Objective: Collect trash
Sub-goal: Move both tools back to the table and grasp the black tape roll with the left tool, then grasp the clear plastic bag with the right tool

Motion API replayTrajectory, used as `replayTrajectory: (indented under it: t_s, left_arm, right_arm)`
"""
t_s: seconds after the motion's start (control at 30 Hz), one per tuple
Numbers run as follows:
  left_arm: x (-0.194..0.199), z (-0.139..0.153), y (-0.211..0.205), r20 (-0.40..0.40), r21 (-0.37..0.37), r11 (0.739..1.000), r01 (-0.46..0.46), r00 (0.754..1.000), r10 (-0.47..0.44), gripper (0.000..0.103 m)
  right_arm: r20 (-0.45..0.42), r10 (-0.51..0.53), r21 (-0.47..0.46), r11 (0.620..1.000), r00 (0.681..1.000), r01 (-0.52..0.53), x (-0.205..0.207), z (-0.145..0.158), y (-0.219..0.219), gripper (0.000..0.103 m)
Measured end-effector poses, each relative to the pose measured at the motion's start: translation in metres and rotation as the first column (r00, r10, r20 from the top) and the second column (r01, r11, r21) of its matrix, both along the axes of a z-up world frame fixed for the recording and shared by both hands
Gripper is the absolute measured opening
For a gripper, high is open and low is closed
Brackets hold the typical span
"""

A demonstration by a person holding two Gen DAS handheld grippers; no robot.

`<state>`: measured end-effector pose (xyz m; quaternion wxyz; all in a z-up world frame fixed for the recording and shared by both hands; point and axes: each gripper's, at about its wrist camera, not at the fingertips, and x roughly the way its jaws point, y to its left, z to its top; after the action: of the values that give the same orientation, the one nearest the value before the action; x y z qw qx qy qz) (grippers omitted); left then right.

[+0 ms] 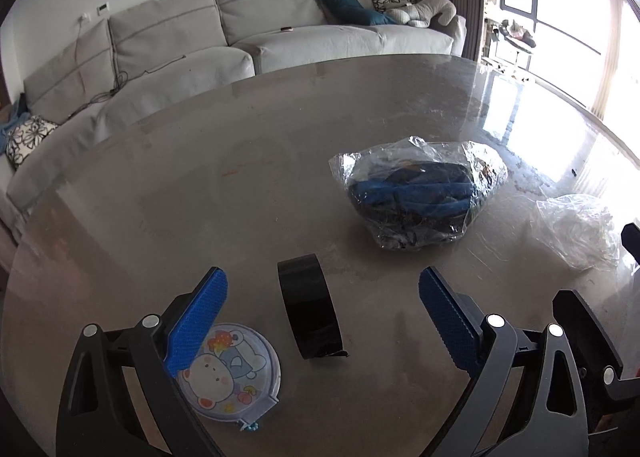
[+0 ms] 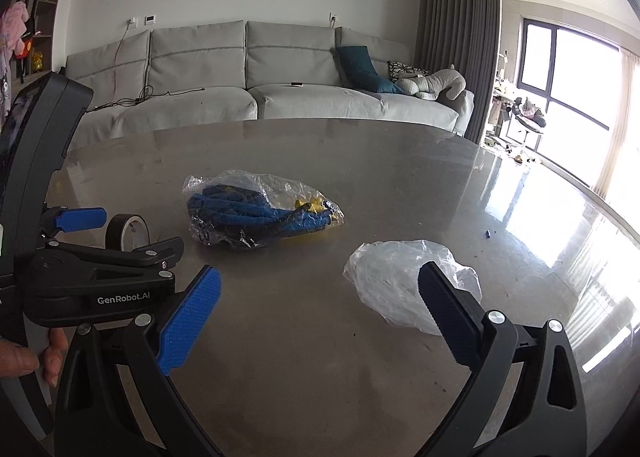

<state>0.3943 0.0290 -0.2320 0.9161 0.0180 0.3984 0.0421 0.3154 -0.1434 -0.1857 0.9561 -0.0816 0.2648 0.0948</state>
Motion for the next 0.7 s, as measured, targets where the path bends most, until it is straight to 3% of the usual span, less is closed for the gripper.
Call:
replayTrajectory:
  t_s: [0.07, 0.13, 0.2, 0.33, 0.7]
  left_arm:
    - [0.002, -0.001, 0.0, -0.007, -0.009, 1.0, 0.005, 1.0, -0.005, 0.082]
    - [0.004, -0.004, 0.0, -0.026, -0.023, 1.0, 0.018, 0.999, -0.019, 0.062]
    - [0.008, -0.009, 0.003, -0.067, -0.06, 0.998, 0.035, 0.997, -0.039, 0.018]
    - [0.006, -0.012, 0.002, -0.064, -0.075, 0.996, 0.054, 0.996, -0.059, 0.017]
    - [-0.007, 0.015, -0.029, 0.053, -0.01, 0.994, 0.108, 0.993, -0.107, 0.017]
  right_arm:
    - [-0.001, -0.003, -0.002, 1.0, 1.0, 0.003, 0.001, -0.002, -0.002, 0.098]
    - [-0.004, -0.01, 0.003, 1.0, 1.0, 0.01, 0.004, -0.003, -0.003, 0.098]
    - [-0.006, -0.017, 0.011, 1.0, 1.0, 0.017, 0.005, -0.003, -0.005, 0.098]
    - [-0.002, -0.031, 0.009, 0.999, 1.0, 0.031, 0.004, -0.002, -0.008, 0.098]
    - [-0.028, -0.076, 0.034, 0.996, 0.997, 0.077, 0.013, -0.006, -0.028, 0.098]
